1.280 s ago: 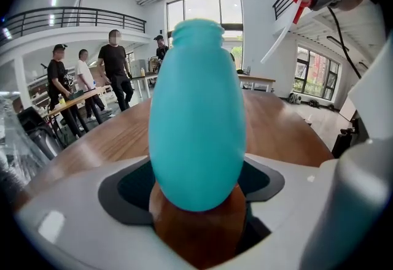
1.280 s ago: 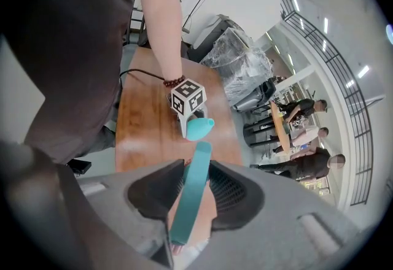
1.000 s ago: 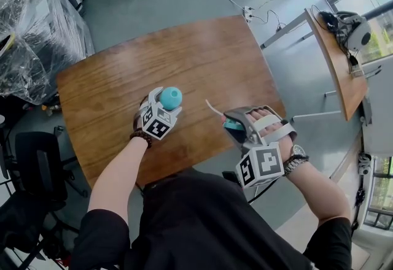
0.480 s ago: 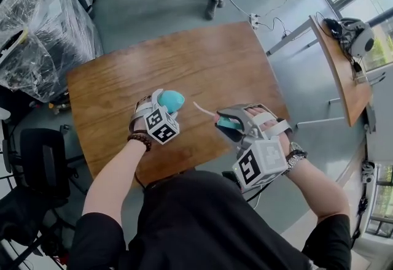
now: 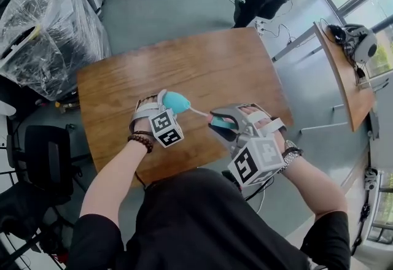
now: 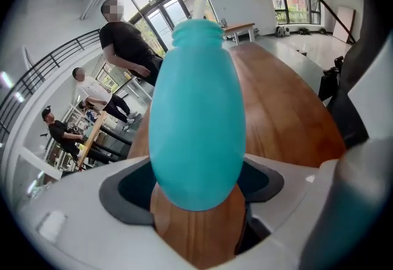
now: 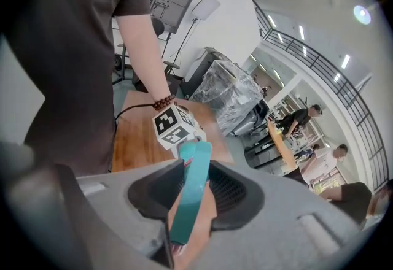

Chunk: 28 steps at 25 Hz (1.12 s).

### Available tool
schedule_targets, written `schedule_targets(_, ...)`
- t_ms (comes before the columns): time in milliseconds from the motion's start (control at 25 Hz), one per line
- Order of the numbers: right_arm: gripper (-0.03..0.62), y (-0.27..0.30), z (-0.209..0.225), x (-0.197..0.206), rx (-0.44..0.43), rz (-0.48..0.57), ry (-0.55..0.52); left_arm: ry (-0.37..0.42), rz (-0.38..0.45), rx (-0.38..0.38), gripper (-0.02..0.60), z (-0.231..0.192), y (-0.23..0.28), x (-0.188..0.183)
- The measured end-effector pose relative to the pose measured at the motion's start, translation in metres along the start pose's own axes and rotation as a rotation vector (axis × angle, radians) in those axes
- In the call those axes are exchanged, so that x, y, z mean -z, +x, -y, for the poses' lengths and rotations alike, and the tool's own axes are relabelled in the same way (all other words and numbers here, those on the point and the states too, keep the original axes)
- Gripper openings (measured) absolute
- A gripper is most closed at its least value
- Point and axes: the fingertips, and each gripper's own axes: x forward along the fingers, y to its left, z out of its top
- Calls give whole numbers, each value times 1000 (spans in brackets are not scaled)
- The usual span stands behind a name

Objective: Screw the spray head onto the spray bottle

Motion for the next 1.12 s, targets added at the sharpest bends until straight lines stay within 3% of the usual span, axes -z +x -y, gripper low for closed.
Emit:
schedule_targets(440, 120, 28, -9, 5, -26, -21, -16, 100, 31, 15, 431, 9, -37, -29)
schedule_targets(720, 120, 41, -21, 13, -56, -57, -109, 139, 28, 89, 428, 24, -53, -43)
schedule_targets(1000, 120, 39, -28, 12, -96, -34, -166, 176, 31, 105, 427, 30, -60, -50)
schedule_targets(1120, 120, 38, -33, 14, -103, -40, -245, 192, 36, 120, 426, 34, -62, -52)
